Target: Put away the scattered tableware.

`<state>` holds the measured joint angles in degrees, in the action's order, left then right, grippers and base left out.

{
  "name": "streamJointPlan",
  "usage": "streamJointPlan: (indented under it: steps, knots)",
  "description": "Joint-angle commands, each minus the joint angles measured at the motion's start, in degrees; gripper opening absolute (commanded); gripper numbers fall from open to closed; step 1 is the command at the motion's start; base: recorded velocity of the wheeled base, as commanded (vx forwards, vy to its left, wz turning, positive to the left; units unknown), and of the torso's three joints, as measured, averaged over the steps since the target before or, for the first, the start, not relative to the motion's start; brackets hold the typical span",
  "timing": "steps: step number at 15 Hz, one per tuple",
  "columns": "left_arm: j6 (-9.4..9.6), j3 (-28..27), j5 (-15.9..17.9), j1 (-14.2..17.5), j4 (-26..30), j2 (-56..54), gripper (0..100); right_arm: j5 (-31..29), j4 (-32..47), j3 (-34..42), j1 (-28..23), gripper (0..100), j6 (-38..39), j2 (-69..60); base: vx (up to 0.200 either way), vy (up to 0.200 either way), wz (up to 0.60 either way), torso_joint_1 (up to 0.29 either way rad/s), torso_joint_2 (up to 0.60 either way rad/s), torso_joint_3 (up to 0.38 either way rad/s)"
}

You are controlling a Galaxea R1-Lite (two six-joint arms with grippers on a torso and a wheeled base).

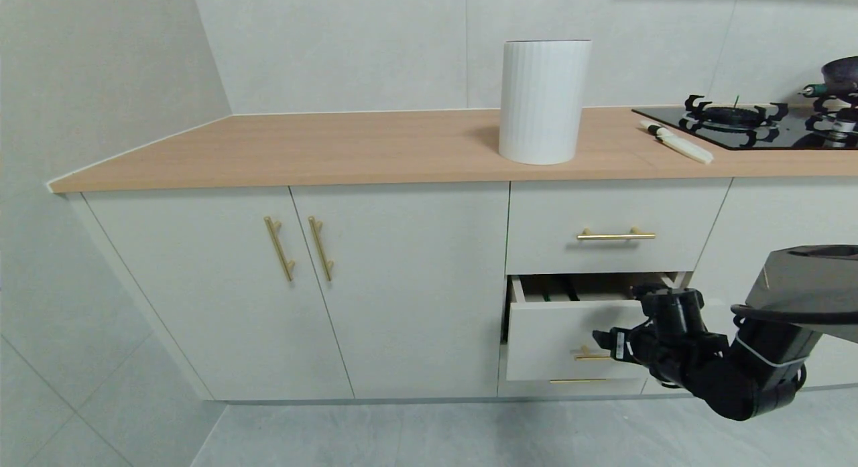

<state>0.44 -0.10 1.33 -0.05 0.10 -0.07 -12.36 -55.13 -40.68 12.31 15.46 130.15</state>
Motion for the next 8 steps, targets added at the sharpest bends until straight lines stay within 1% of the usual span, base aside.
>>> streamJointPlan:
  steps: [1,5,8]
  knots:
    - [0.00,0.01,-0.01,0.05,-0.01,0.07,100,-0.12,-0.16,-2.47,-1.33,100,0.89,3.45,0.000,0.000,0.00,0.000,0.00,0.000]
    - [0.00,0.01,-0.01,0.05,-0.01,0.07,100,-2.93,-0.16,-8.01,-2.38,100,5.90,7.05,0.000,0.000,0.00,0.000,0.00,0.000]
    - [0.00,0.01,-0.01,-0.04,-0.01,0.07,100,-3.55,-0.16,-10.82,-2.38,100,8.54,8.72,0.000,0.000,0.00,0.000,0.00,0.000]
